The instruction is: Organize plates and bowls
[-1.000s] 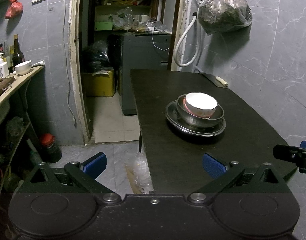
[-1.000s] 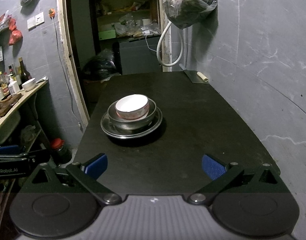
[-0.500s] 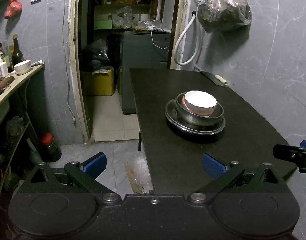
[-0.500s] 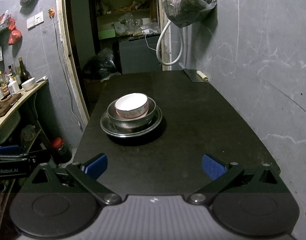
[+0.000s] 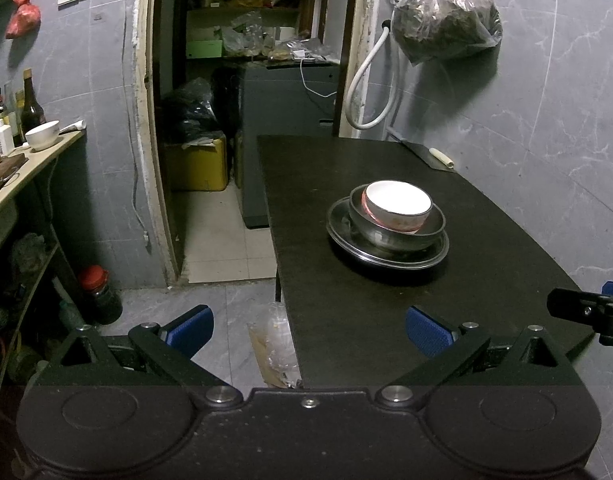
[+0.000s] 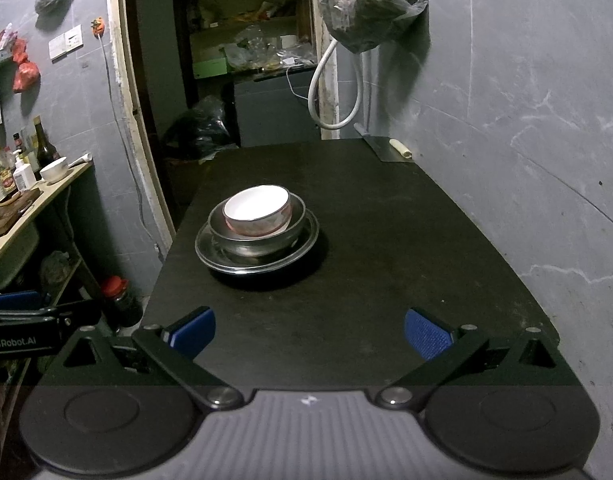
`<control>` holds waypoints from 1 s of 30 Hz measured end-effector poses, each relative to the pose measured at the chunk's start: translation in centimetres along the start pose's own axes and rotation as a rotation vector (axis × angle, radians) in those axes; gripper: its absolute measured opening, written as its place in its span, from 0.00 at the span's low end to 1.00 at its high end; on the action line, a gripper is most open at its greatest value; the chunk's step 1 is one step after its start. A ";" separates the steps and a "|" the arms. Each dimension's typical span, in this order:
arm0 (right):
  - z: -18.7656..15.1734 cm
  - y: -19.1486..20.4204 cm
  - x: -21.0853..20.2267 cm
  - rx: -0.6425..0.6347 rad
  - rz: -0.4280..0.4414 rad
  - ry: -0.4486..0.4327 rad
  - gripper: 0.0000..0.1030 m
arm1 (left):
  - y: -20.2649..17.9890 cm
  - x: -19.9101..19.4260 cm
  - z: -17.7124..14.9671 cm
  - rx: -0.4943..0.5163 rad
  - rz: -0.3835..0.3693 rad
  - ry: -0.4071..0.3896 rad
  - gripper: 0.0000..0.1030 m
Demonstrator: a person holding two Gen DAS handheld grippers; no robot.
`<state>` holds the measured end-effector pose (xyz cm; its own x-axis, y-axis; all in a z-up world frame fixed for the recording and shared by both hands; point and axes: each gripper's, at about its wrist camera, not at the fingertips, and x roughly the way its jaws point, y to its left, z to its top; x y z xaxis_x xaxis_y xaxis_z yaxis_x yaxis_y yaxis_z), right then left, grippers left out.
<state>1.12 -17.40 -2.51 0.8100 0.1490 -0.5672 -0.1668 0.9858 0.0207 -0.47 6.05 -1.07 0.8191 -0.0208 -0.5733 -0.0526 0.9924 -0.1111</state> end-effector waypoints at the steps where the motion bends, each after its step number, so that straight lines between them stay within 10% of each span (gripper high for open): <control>1: 0.0 0.0 0.0 0.000 0.000 0.000 1.00 | -0.1 0.0 0.1 -0.001 0.000 -0.001 0.99; 30: -0.1 -0.4 0.7 0.008 -0.004 0.021 1.00 | 0.5 0.6 0.9 -0.031 -0.048 0.016 0.99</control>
